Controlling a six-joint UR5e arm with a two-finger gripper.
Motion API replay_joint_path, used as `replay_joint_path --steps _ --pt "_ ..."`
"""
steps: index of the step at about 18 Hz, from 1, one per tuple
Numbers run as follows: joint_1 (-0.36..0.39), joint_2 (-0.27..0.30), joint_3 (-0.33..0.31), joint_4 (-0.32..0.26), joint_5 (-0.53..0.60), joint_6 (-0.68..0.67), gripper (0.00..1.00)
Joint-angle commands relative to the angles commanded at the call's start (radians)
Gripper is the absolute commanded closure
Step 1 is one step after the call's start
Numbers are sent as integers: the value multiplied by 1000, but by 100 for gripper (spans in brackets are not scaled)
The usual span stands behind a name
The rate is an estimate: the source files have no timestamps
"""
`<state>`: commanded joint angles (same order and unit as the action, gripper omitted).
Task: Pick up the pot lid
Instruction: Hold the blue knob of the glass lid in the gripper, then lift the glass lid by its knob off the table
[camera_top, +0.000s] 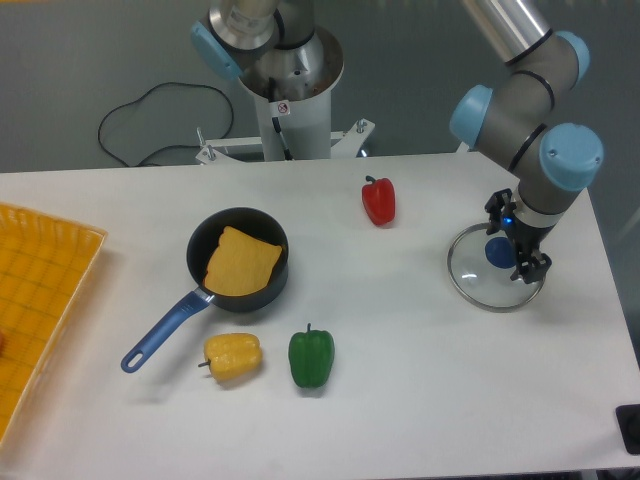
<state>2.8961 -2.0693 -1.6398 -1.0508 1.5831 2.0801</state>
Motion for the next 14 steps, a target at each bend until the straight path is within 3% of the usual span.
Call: replay_joint_path --steps 9,14 --pt "2 -5 -5 2 2 0 7" --pt "2 -8 0 3 15 0 30"
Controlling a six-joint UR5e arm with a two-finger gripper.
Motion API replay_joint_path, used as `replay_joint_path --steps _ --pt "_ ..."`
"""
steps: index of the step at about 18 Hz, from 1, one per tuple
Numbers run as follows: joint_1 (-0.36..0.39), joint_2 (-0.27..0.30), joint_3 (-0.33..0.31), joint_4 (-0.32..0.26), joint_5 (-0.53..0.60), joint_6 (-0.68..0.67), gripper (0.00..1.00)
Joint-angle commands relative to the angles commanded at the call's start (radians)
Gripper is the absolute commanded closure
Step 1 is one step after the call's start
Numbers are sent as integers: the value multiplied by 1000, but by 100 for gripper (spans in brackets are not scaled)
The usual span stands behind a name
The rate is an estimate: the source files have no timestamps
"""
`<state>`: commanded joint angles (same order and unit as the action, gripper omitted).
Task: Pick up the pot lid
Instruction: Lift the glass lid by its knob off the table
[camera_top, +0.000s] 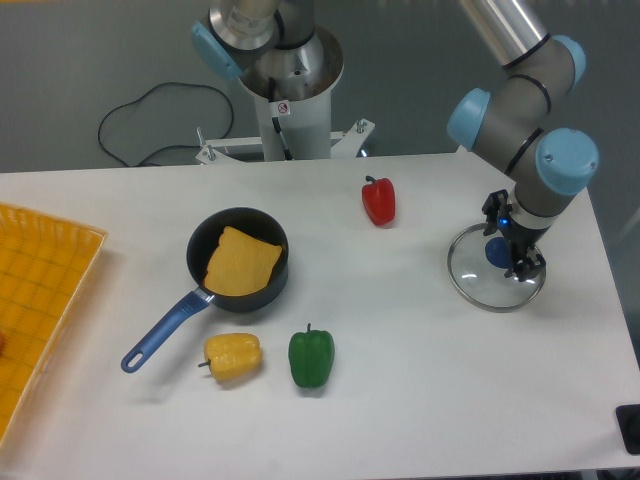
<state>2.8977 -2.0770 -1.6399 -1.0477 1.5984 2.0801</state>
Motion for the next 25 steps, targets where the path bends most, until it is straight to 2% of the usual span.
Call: replay_joint_path --steps 2,6,10,13,15,17,20,25 --pt "0 0 6 -2 2 0 31" --pt "-2 2 12 -6 6 -2 47" --pt "-5 5 21 -15 25 -9 47" --pt "-32 11 78 -110 25 -28 48" --pt "-47 21 103 -170 28 -92 48" --pt "-77 52 117 -214 31 -155 48" --pt "-107 101 149 -339 31 -216 48" --pt "-195 164 149 -411 15 -371 48"
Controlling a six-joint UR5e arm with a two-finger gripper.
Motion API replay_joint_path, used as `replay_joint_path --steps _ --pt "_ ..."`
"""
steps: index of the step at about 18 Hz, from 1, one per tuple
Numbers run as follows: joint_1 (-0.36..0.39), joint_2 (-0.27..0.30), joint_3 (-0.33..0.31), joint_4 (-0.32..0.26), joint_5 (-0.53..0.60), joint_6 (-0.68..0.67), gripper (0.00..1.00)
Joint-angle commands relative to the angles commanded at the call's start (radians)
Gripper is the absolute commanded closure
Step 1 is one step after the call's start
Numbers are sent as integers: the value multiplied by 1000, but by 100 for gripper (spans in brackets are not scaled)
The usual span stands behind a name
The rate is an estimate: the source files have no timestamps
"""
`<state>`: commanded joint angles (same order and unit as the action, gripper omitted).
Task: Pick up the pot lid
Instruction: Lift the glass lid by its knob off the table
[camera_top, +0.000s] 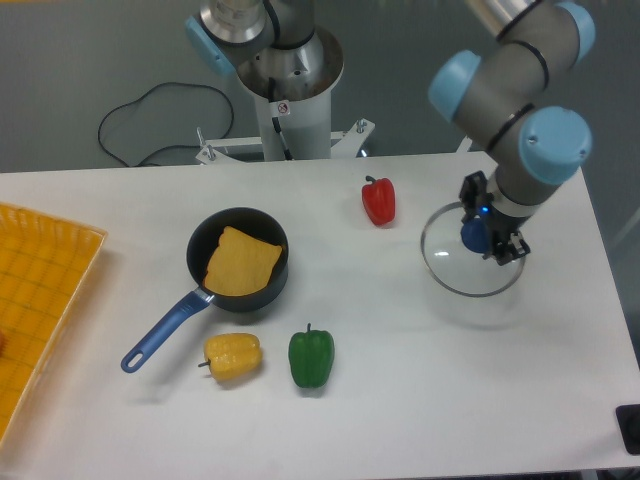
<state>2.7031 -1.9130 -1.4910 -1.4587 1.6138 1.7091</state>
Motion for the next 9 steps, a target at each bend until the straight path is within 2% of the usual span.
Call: replay_joint_path --steps 6,9 --pt "-106 51 -6 -31 -67 -141 48" --pt "-131 55 -8 -28 -101 -192 49"
